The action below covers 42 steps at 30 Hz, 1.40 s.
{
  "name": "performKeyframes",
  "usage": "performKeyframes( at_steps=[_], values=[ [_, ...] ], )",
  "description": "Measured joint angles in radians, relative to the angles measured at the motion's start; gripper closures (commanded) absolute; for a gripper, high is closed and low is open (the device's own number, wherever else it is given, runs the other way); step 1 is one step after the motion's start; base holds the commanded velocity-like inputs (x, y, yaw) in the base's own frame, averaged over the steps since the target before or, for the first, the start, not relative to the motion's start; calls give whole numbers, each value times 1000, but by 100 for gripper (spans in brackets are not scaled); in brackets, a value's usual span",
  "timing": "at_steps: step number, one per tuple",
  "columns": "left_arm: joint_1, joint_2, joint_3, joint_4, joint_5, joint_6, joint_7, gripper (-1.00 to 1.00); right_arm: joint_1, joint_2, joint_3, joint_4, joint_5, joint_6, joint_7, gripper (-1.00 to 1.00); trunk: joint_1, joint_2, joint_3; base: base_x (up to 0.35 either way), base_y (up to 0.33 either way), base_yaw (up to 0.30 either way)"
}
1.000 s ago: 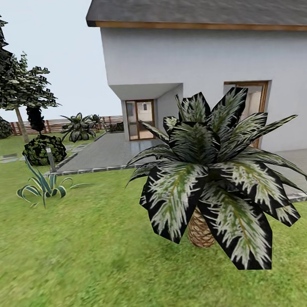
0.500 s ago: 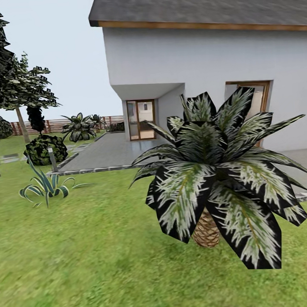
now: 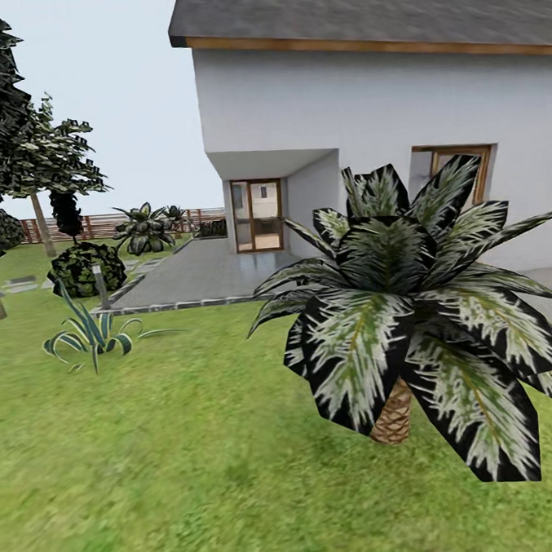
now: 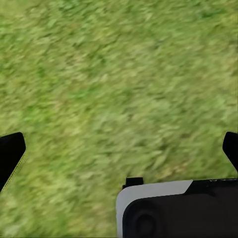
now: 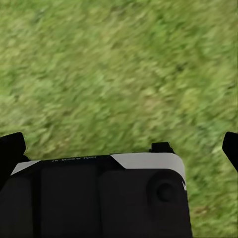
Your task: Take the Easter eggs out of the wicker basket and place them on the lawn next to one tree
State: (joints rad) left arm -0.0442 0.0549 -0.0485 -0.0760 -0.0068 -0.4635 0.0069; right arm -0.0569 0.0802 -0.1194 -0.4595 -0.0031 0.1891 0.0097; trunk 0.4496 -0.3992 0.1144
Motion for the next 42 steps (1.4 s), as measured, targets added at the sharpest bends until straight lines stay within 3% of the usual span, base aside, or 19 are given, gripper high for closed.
performKeyframes(
  at_steps=[26,42],
  values=[
    [0,0,0,0,0,0,0,-100,0,1,4,0,0,1,0,-100,0,0,0,0,288,4],
    [0,0,1,0,2,0,0,-100,0,2,5,0,0,1,0,-100,0,0,0,5,288,234]
  ],
)
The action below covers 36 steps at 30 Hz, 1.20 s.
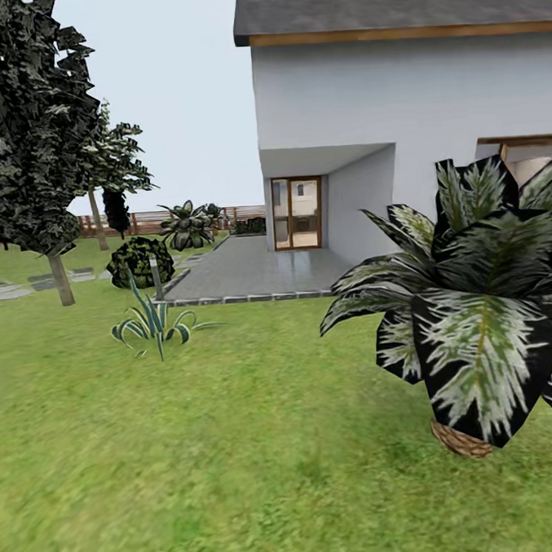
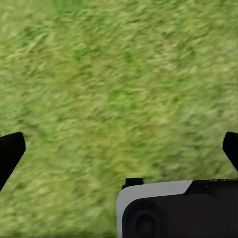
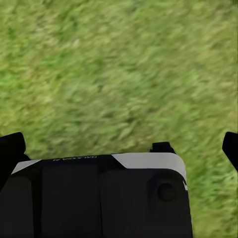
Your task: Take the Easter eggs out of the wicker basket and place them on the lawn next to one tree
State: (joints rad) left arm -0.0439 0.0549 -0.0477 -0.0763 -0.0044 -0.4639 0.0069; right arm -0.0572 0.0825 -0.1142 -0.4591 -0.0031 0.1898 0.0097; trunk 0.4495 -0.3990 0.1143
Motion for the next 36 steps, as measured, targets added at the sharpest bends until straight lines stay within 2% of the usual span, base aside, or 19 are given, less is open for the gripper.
performKeyframes(
  at_steps=[36],
  values=[
    [0,0,0,0,0,-1,0,-100,0,7,1,3,-1,-1,0,-100,0,0,-18,92,286,276]
  ],
)
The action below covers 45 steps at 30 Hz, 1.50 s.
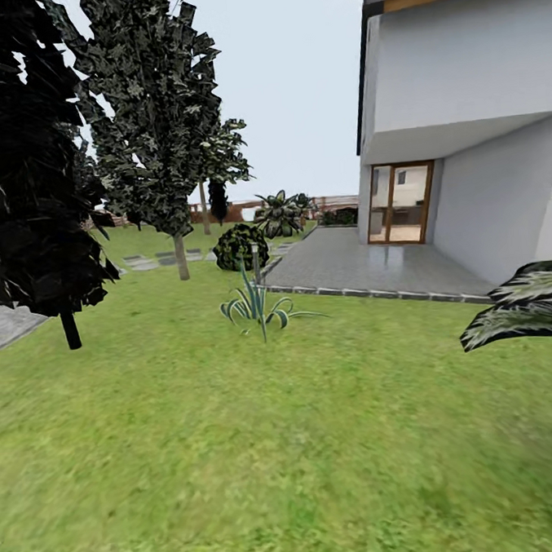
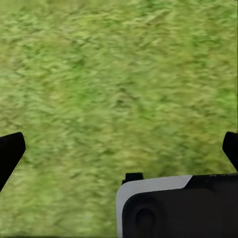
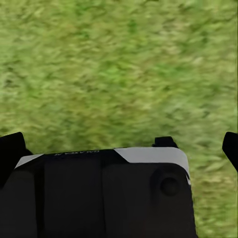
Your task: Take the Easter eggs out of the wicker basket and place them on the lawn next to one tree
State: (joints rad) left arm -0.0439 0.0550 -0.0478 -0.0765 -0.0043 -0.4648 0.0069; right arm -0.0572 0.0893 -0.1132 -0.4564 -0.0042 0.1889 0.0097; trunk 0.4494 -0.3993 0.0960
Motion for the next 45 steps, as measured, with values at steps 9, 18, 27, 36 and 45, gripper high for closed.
performKeyframes(
  at_steps=[9,18,27,36,45],
  values=[
    [0,0,0,0,0,0,0,-100,0,2,0,3,0,0,0,-100,0,0,-7,180,266,263],
    [0,0,0,0,0,0,1,-100,0,4,0,3,0,0,0,-100,0,0,-14,216,244,255],
    [0,0,0,0,-1,0,1,-100,0,10,-1,3,0,0,1,-100,0,0,-21,254,217,254],
    [0,0,0,0,-3,1,1,-100,0,11,-1,3,0,0,1,-100,0,0,-29,301,156,254],
    [0,0,0,0,-3,2,1,-100,0,10,-1,11,0,0,1,-100,0,0,-37,315,121,247]
  ],
)
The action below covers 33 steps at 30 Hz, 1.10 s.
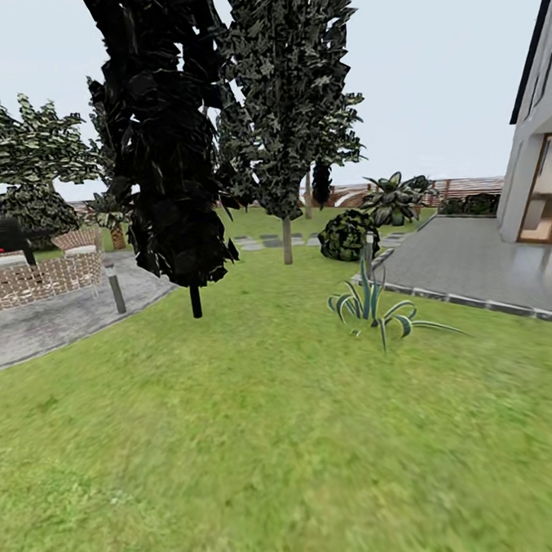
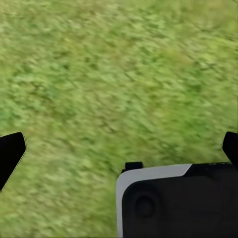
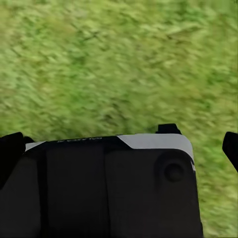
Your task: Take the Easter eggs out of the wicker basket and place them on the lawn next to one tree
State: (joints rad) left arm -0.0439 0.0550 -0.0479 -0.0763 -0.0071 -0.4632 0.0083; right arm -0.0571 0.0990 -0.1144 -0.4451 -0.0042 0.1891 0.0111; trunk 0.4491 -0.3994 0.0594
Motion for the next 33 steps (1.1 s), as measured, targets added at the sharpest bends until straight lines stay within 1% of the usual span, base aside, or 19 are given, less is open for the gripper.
performKeyframes(
  at_steps=[7,15,27,33],
  values=[
    [0,0,0,0,0,0,0,-100,0,0,0,1,0,0,0,-100,0,0,-4,319,108,132],
    [0,0,0,0,1,0,0,-100,0,0,0,1,0,0,0,-100,0,0,-5,324,78,16],
    [0,0,0,0,1,0,0,-100,0,1,0,1,0,0,0,-100,0,0,-5,330,8,8],
    [0,0,0,0,1,0,0,-100,0,1,0,4,0,0,0,-100,0,0,-5,331,0,178]
  ],
)
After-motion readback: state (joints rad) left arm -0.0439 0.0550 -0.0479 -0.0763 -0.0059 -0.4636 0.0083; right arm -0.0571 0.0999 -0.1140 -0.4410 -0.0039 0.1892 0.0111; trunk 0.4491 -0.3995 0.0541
